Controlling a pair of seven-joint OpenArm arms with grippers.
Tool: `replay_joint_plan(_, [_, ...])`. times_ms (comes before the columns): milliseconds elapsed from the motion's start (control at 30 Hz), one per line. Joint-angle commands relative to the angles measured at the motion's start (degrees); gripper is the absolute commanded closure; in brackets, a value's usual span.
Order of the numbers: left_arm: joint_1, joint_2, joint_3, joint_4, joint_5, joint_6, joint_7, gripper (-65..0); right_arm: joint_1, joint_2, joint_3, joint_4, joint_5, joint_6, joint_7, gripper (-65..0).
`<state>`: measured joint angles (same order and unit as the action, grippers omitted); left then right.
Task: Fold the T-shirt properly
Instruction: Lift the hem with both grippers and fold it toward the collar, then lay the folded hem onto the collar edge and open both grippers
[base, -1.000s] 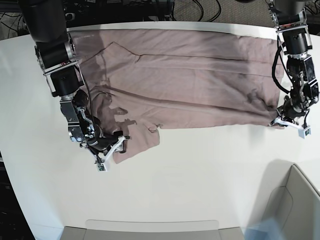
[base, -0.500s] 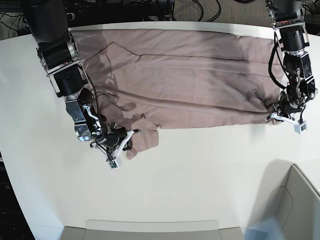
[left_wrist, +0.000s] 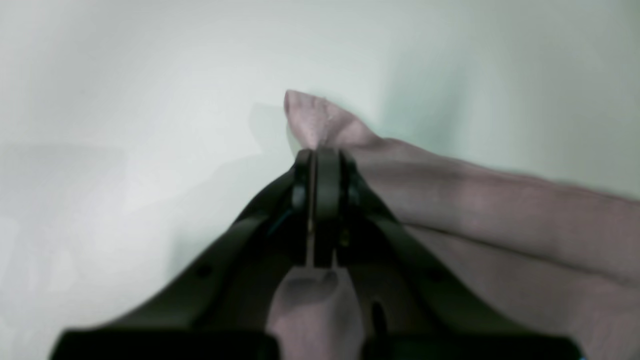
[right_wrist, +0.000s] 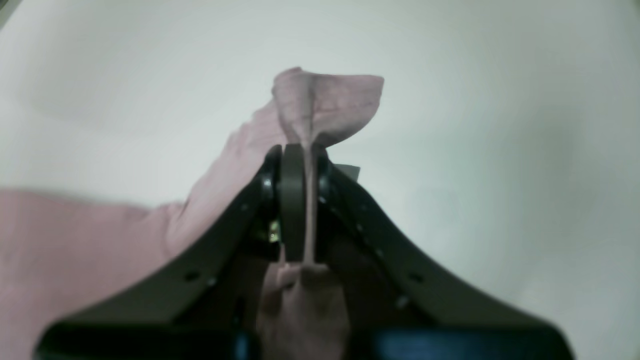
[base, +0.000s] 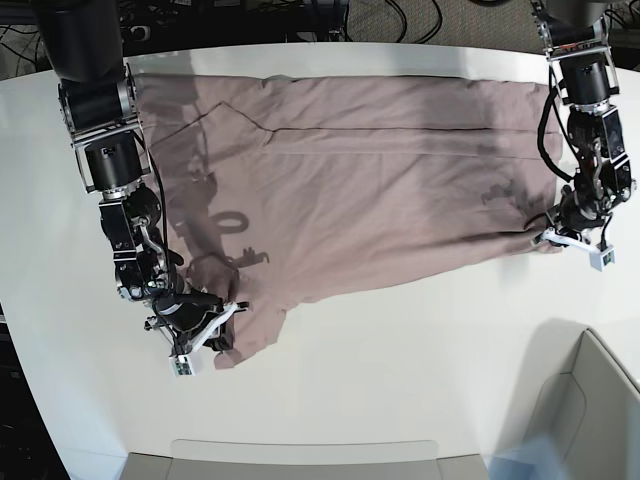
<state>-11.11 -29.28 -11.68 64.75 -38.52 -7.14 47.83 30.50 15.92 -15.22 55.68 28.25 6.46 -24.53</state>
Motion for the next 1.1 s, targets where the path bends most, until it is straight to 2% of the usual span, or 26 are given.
replay_joint_plan(0, [-1.24,-1.45,-0.58,0.96,-0.20,-0.20,-0.93,0.0,1.28,1.18,0.85,2.47,0.10,0.00,0.14,0.0])
replay_joint_plan(167, [-0.89,-1.45,-0.58,1.14,-0.38,-0.20,-0.84,0.0,-3.29,2.49,1.90,10.47,0.28,-0.26,-1.97,0.0])
replay_joint_plan(333, [0.87,-1.54,-0.58,6.59,-0.29,-0.20,-0.41,0.0,-8.30,2.85,8.23,17.95,0.45,-0.26,-6.89,0.0])
replay_joint_plan(433, [2.02,-1.54,-0.67,9.40,-0.11,-0.20,1.88,0.0,-10.94,2.76,11.05,21.99,0.45,-0.26,-9.27,0.0])
replay_joint_plan(700, [4.56,-1.54,-0.76,10.99,-0.38,-0.20,3.64,0.0,-19.29,3.11,15.71,31.13,0.45,-0.26,-11.99,0.0])
replay_joint_plan(900, [8.96,-1.54,-0.76,18.19,-0.11,-0.20,3.64,0.0,-25.45,3.11,19.31,38.08,0.54,-0.26,-13.75,0.0])
replay_joint_plan(1067, [11.16,-1.54,-0.84,20.48,-0.11,-0.12,5.75,0.0,-30.46,3.11,20.98,43.00,0.54,-0.26,-14.89,0.0])
